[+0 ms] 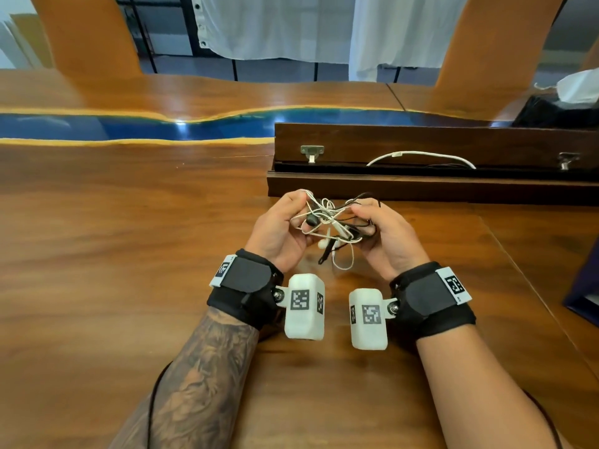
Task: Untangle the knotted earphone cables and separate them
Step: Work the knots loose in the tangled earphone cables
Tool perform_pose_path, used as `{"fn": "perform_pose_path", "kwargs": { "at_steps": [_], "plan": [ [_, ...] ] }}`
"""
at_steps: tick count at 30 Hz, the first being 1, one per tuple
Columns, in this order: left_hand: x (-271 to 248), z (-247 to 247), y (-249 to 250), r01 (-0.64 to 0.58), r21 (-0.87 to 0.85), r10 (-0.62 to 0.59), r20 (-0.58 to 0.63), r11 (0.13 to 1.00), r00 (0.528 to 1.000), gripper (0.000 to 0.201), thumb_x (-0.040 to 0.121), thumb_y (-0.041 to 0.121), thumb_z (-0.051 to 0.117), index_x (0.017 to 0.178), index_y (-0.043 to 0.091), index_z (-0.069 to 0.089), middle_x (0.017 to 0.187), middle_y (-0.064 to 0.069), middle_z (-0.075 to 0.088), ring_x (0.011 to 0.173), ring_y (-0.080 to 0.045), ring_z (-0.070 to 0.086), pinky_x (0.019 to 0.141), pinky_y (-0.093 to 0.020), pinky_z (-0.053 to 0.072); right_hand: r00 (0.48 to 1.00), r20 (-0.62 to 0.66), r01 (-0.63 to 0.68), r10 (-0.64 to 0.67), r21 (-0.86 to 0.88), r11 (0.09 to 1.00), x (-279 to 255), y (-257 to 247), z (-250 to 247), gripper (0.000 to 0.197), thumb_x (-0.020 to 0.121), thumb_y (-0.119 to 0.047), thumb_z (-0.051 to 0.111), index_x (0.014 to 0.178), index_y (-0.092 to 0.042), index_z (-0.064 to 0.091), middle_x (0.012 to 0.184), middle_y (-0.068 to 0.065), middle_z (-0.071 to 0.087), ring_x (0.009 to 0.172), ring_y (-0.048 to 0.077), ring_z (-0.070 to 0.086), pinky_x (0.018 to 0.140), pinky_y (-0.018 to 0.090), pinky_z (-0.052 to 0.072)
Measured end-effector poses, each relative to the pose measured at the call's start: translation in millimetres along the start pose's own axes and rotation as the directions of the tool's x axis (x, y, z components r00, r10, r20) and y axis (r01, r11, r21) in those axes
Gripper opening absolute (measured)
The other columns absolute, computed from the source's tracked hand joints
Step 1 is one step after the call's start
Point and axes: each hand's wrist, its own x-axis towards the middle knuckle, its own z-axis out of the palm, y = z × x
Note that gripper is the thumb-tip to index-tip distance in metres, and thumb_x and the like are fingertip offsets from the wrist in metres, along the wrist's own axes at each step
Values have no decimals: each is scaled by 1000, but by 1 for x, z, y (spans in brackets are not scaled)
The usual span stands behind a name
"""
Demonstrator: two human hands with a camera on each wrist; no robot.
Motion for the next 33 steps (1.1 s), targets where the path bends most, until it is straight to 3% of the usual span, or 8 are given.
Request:
{"fn": "perform_pose_path", "kwargs": {
  "at_steps": [6,10,13,17,20,24,30,33],
  "plan": [
    [-2,2,10,-50,130,51,0,990,999,15,104,13,47,95,12,59,77,-4,60,37,-2,34,39,-13,34,999,19,40,-38,-77,996,-4,1,-6,11,102,-14,54,100,-13,64,95,3,72,87,15,66,71,30,55],
    [-2,1,6,-51,268,51,9,962,999,15,103,15,51,98,12,64,66,1,45,39,-4,29,43,-18,27,1000,9,7,-6,-41,999,-6,3,2,15,104,-15,50,96,-13,61,84,4,66,70,14,63,64,28,54],
    [-5,3,6,-43,356,41,13,933,999,12,101,15,55,103,13,66,71,0,60,54,-10,51,53,-26,45,1000,-5,9,-9,-26,1000,-9,3,5,16,104,-17,52,94,-12,63,75,0,64,57,7,56,51,19,45],
    [-7,7,8,-79,476,86,8,876,996,19,97,14,59,112,16,71,101,-13,70,89,-23,65,80,-46,58,1000,9,21,-21,-16,1000,-9,0,4,18,102,-21,56,91,-16,70,85,6,70,74,18,66,72,37,54],
    [-9,6,8,-105,573,80,69,813,994,22,96,26,65,116,21,71,115,-10,72,97,-20,66,80,-44,59,999,-3,54,-54,-25,998,-10,2,4,18,102,-19,55,105,-14,72,97,8,73,85,21,68,73,33,55],
    [-10,8,1,-189,702,166,101,686,981,16,94,23,69,107,14,73,90,-7,71,73,-12,65,59,-28,54,997,25,69,-69,-34,997,-11,3,7,23,101,-17,54,118,-14,71,101,6,73,89,18,67,79,34,53],
    [-6,4,5,-216,609,274,-2,763,962,7,96,10,64,99,9,70,71,5,68,65,-11,64,58,-28,55,992,-64,100,-106,-87,991,-4,7,3,34,98,-38,54,126,-21,63,102,1,70,93,16,64,81,35,50],
    [-5,4,5,-212,626,263,12,751,965,13,96,1,59,95,10,68,61,10,68,57,-3,63,53,-21,53,995,-65,56,-72,-228,972,-4,12,2,26,104,-22,48,116,-17,71,106,2,74,98,19,67,84,37,51]
  ]
}}
